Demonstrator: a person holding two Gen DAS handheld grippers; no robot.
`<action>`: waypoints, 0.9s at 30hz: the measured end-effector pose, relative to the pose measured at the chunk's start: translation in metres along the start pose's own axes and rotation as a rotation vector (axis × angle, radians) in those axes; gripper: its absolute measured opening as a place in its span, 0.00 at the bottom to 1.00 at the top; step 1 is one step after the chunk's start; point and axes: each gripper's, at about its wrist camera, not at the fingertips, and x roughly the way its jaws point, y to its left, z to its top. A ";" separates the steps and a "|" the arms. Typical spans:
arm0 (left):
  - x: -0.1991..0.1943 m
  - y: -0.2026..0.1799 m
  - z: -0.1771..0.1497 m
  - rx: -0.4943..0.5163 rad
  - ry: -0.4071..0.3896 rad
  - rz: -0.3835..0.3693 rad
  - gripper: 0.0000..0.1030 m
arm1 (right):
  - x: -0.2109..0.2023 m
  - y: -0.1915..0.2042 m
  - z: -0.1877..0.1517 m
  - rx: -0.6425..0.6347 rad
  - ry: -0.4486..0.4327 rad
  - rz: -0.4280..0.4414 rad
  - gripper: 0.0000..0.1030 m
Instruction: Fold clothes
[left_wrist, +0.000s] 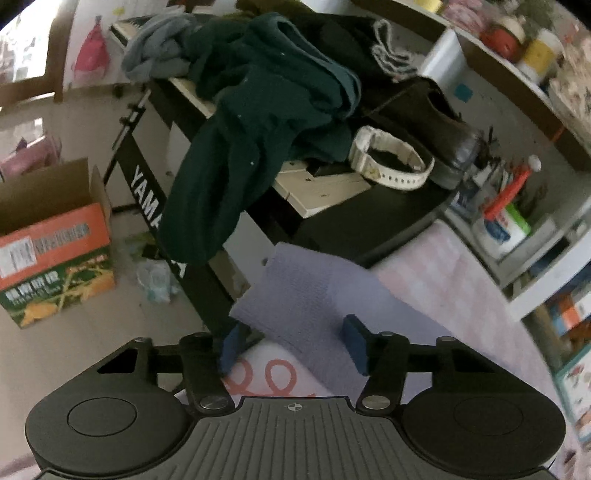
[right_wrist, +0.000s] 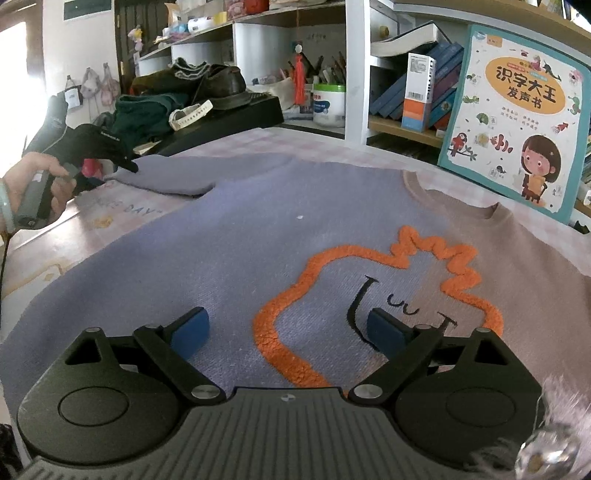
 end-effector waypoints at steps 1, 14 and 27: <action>0.000 0.002 0.000 -0.015 -0.008 -0.010 0.37 | 0.000 0.000 0.000 -0.002 0.001 -0.001 0.91; -0.037 -0.021 -0.008 0.045 -0.120 -0.132 0.03 | 0.001 0.001 0.000 -0.007 0.002 -0.007 0.93; -0.108 -0.155 -0.038 0.371 -0.179 -0.486 0.03 | -0.052 -0.037 -0.023 0.092 -0.044 -0.171 0.93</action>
